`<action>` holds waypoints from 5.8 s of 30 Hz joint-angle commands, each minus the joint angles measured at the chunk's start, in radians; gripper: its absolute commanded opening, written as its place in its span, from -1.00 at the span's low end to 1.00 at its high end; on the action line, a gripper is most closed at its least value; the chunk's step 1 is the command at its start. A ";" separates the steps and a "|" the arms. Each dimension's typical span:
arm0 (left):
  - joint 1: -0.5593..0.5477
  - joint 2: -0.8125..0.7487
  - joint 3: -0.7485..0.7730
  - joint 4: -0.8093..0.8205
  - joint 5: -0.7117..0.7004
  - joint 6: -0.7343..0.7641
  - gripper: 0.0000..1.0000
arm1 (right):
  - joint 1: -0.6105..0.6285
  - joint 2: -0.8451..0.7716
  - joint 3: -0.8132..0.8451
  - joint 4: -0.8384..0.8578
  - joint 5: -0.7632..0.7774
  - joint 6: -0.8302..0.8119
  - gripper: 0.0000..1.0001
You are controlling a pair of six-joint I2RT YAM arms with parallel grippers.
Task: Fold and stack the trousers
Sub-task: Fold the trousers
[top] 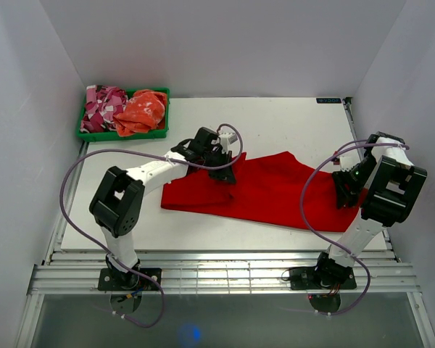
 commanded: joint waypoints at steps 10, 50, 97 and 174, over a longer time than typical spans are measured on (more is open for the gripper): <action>-0.082 0.045 0.077 0.032 0.013 -0.055 -1.00 | -0.001 -0.050 -0.028 -0.023 -0.029 0.000 0.16; 0.529 -0.105 0.248 -0.488 0.231 0.282 0.77 | 0.376 -0.102 0.136 0.212 -0.541 0.300 0.06; 0.753 -0.133 0.221 -0.606 0.042 0.528 0.79 | 0.587 0.036 -0.063 0.548 -0.482 0.653 -0.70; 0.711 0.116 -0.144 -0.347 0.157 0.345 -1.00 | 0.659 0.248 0.030 0.507 -0.560 0.597 -0.16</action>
